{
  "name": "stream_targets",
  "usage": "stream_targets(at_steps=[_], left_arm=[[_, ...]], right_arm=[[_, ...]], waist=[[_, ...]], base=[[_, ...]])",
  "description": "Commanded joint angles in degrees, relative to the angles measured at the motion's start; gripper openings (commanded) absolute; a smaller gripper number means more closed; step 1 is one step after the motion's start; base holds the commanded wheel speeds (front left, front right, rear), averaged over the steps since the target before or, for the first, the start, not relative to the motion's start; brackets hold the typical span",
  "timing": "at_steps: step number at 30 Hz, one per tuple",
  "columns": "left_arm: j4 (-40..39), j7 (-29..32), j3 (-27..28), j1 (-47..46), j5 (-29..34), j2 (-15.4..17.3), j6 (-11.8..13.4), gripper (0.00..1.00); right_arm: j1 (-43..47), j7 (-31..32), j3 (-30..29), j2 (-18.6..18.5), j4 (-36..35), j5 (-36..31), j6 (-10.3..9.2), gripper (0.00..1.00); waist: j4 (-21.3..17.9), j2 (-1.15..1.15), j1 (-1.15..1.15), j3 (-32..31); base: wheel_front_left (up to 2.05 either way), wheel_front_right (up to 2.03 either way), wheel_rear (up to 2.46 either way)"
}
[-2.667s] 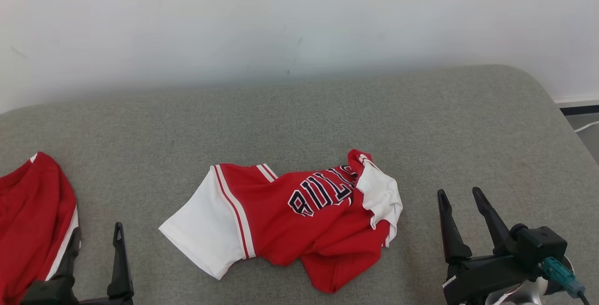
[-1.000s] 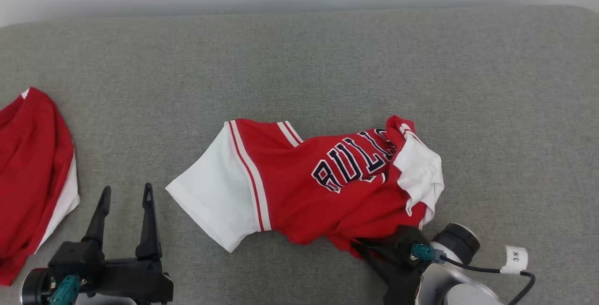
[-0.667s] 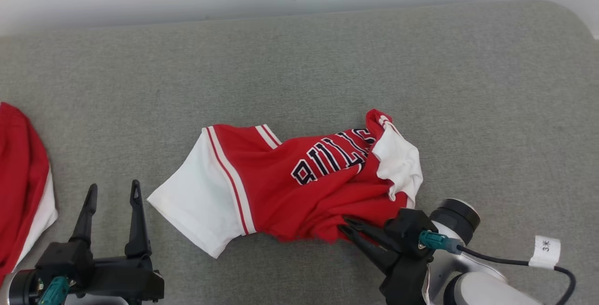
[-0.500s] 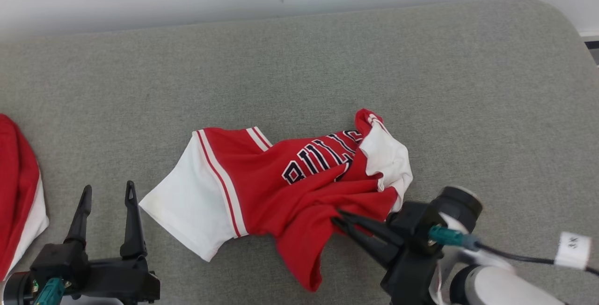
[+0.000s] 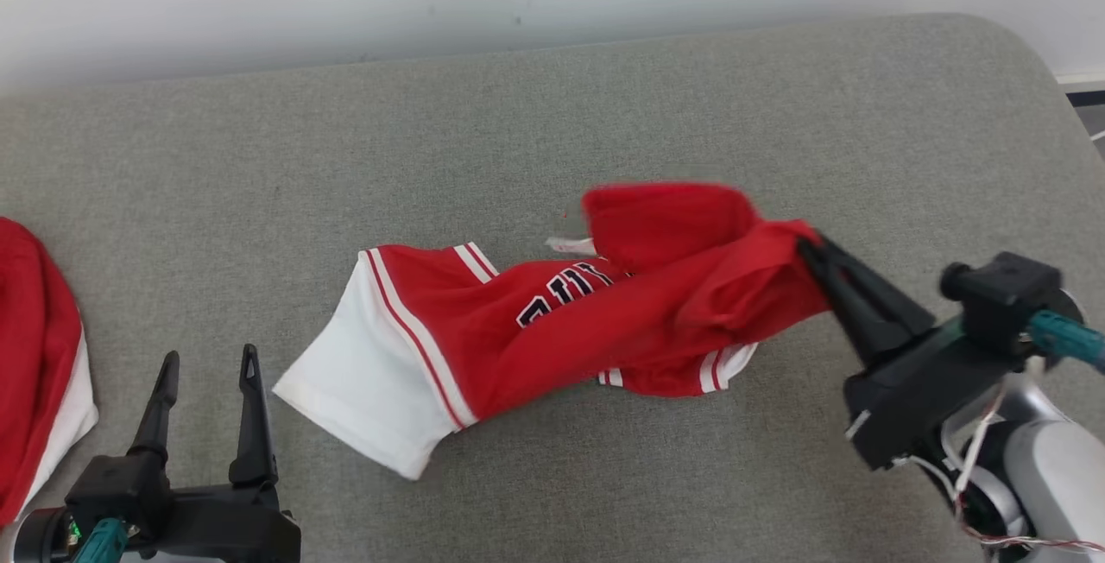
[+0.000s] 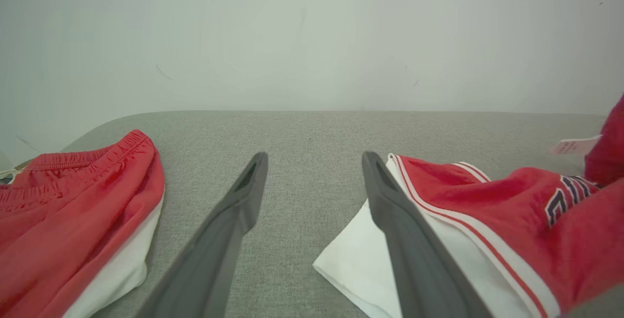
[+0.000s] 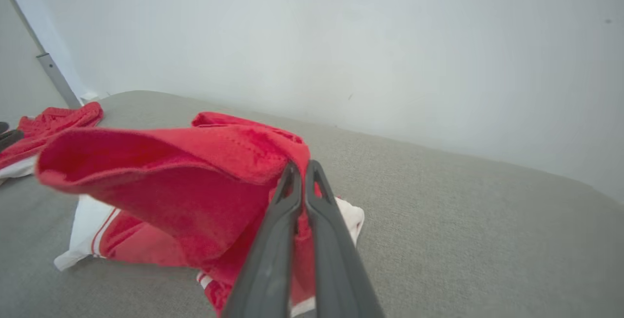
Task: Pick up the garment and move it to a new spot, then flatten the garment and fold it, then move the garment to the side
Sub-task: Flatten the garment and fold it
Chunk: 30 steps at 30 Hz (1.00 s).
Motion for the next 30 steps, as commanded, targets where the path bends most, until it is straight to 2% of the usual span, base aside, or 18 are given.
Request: stream_targets(at_steps=[1,5,10,11,12,13,14,22,26,30], left_arm=[[-0.1,0.2,-0.1,0.0,0.0,0.3,0.0,1.0],[0.0,0.3,-0.4,-0.2,0.0,0.5,-0.2,1.0],[-0.1,0.9,-0.7,-0.2,0.0,0.8,-0.1,1.0],[-0.2,1.2,-0.9,-0.3,0.0,0.9,-0.1,1.0],[-0.2,1.3,-0.9,-0.4,0.0,1.0,-0.2,1.0],[-0.3,1.4,-1.0,-0.6,0.0,1.0,-0.3,1.0],[-0.3,1.5,-1.1,-0.7,0.0,1.1,-0.4,1.0],[-0.7,1.8,-1.3,-1.3,0.3,1.4,-0.2,1.0],[-0.9,1.3,-1.1,-1.2,0.5,1.3,0.1,1.0],[-1.2,0.7,-0.5,-0.5,0.6,1.4,0.6,1.0]], right_arm=[[1.2,-1.1,-1.7,0.8,0.9,0.1,-0.06,0.0],[4.4,-4.0,-7.7,3.6,5.9,0.9,-0.05,0.0],[6.7,-7.5,-10.2,6.8,13.1,2.9,-0.05,0.0],[6.9,-9.1,-10.5,8.1,16.4,4.2,-0.05,0.0],[6.7,-10.1,-10.9,8.4,18.0,4.3,-0.05,0.27],[6.5,-10.9,-11.3,9.0,19.8,5.1,-0.05,0.86],[6.1,-11.9,-11.3,9.5,21.3,5.6,-0.05,1.0],[3.7,-17.7,-14.3,9.5,31.0,5.2,-0.05,1.0],[3.6,-20.7,-18.9,9.5,33.2,4.6,-0.05,1.0],[4.7,-22.9,-25.5,10.8,31.5,2.3,-0.05,1.0]], waist=[[0.2,0.0,0.0,-0.1],[0.5,0.0,0.0,-0.2],[0.5,0.0,0.0,-0.3],[0.4,0.0,0.0,-0.3],[0.3,0.0,0.0,-0.3],[0.3,0.0,0.0,-0.2],[0.3,0.0,0.0,-0.2],[0.0,0.0,0.0,0.5],[0.2,0.0,0.0,0.5],[0.1,0.0,0.0,0.1]], base=[[0.0,0.0,0.0],[0.0,0.0,0.0],[0.0,0.0,0.0],[0.0,0.0,0.0],[0.0,0.0,0.0],[0.0,0.0,0.0],[0.0,0.0,0.0],[0.0,0.0,0.0],[0.0,0.0,0.0],[0.0,0.0,0.0]])
